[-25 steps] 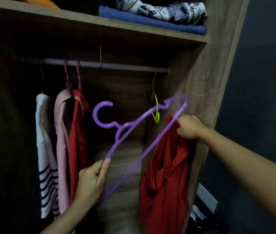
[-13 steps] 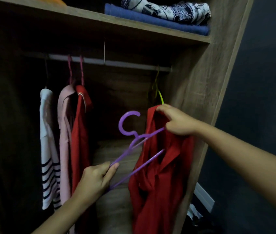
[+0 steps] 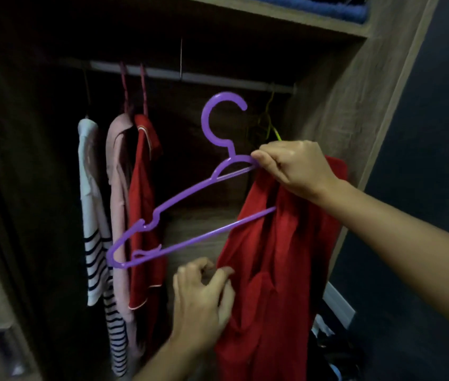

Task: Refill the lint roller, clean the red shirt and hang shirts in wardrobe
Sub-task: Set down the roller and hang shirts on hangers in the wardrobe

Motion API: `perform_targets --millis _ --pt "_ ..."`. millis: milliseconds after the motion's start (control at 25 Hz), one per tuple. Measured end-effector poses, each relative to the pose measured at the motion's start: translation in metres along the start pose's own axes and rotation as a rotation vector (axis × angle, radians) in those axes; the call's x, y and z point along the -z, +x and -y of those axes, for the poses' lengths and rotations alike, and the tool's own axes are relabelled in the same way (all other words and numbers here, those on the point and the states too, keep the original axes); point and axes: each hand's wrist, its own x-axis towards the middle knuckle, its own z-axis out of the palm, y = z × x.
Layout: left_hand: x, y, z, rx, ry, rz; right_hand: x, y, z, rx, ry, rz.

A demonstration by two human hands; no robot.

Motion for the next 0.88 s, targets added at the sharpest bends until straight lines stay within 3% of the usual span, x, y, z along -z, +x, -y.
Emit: perform_targets --millis 80,160,280,560,720,800,880 --pt "-0.021 -0.013 0.003 0.299 -0.118 0.11 0.003 0.006 0.0 0.017 0.007 -0.03" --pt "-0.029 -0.007 0.007 0.422 -0.364 0.273 0.005 0.009 -0.002 0.053 -0.003 -0.02" --pt "-0.028 0.003 0.035 0.507 -0.513 0.486 0.006 0.002 -0.014 0.123 -0.012 0.02" --pt "0.055 0.012 0.103 0.522 -0.666 0.754 -0.02 -0.055 -0.02 0.277 -0.103 0.036" --pt "0.084 0.037 0.097 0.488 -0.351 0.68 -0.036 -0.059 -0.011 0.211 -0.163 0.107" --pt "0.086 0.048 0.072 0.335 -0.135 0.538 -0.045 -0.059 0.003 0.025 -0.133 0.128" --pt "0.086 0.055 0.043 0.162 -0.088 0.423 -0.051 -0.057 0.015 -0.184 0.017 0.16"
